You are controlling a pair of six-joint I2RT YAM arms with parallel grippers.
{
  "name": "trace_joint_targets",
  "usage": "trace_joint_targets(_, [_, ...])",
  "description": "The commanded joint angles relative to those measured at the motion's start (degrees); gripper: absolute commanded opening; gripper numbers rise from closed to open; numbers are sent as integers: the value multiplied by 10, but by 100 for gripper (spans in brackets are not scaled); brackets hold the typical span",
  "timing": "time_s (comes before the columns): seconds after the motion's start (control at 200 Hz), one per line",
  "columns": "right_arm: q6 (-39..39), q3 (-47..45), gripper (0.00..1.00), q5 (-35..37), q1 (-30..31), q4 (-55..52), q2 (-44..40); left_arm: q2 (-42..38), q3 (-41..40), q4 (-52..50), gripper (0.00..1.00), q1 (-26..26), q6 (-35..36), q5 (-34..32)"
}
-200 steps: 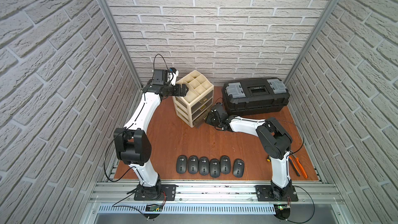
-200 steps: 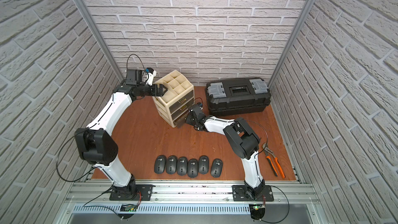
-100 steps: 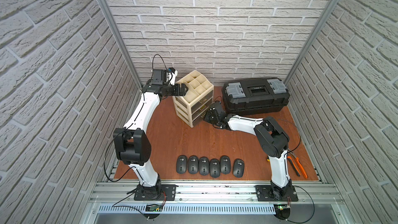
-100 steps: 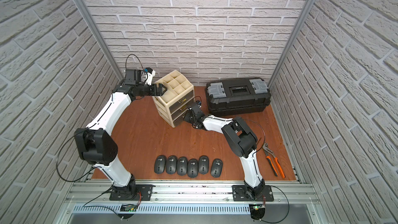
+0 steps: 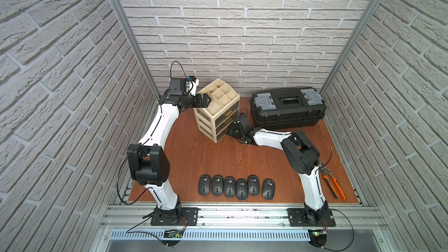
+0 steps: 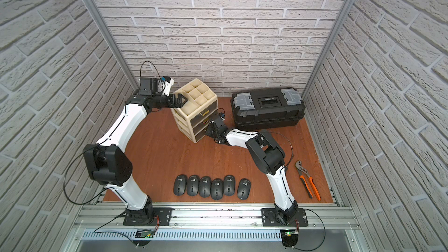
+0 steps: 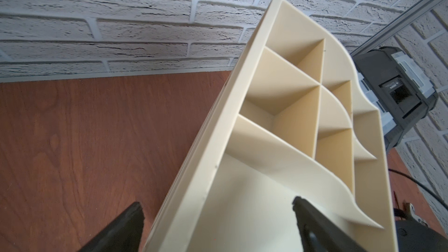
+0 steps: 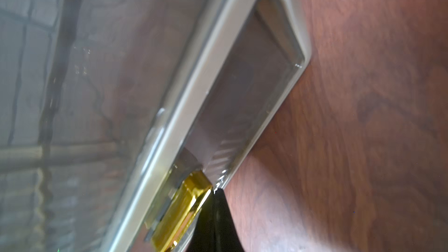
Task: Take the mice out of the drawer
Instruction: Close the drawer in the storage box.
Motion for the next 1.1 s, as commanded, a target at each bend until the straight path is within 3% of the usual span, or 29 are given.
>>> trace_joint_targets(0.0, [-10,14,3,-5,3,39,-4,-8,-3,5,98,3,-1,24])
trace_joint_targets(0.325, [-68,-2,9,-67,3,70,-23,-30,-34,65,98,17,-29,86])
trace_joint_targets(0.48, [-82,-27,13,-57,3,56,-48,-26,-40,83,98,17,-45,108])
trace_joint_targets(0.74, [-142,-90,29,-11,2,-22,-157,-20,-61,126,98,3,-75,121])
trace_joint_targets(1.095, [-195,-137,60,-10,-3,-84,-269,-9,-54,117,98,-50,-71,119])
